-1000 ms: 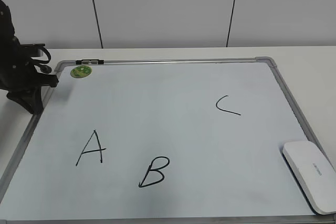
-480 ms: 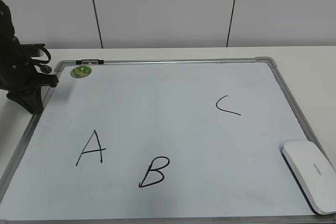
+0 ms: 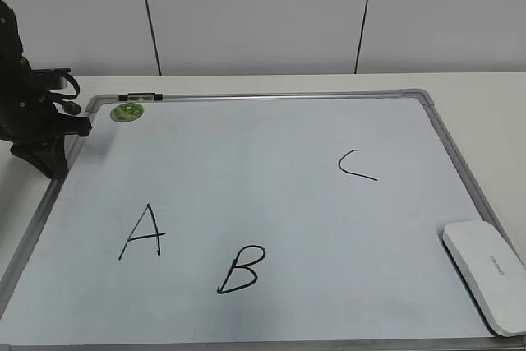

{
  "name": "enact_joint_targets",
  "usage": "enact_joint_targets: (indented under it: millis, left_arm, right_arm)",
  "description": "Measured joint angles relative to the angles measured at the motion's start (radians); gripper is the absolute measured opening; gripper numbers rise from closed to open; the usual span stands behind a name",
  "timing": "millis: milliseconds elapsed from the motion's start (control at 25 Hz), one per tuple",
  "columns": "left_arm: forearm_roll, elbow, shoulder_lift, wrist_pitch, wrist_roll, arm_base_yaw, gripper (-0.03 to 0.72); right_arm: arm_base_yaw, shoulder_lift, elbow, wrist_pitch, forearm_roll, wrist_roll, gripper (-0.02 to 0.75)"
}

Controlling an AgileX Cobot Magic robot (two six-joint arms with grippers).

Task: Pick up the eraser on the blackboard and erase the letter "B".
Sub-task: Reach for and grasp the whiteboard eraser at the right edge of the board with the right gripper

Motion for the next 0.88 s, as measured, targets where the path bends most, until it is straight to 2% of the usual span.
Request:
enact_joint_targets:
  millis: [80,240,520,880]
  left_arm:
    - [0.000,0.000,0.000,0.000,0.000,0.000,0.028]
    - [0.000,0.000,0.000,0.000,0.000,0.000,0.028]
    - [0.000,0.000,0.000,0.001,0.000,0.000,0.027]
    - [-0.004,0.000,0.000,0.002,0.000,0.000,0.027]
  right_arm:
    - [0.000,0.000,0.000,0.000,0.010,0.000,0.514]
    - [0.000,0.067,-0.017,-0.018,0.117,-0.006,0.514]
    - [0.012,0.438,-0.059,-0.062,0.196,-0.026,0.513]
    - [0.057,0.849,-0.141,-0.095,0.220,-0.043,0.515]
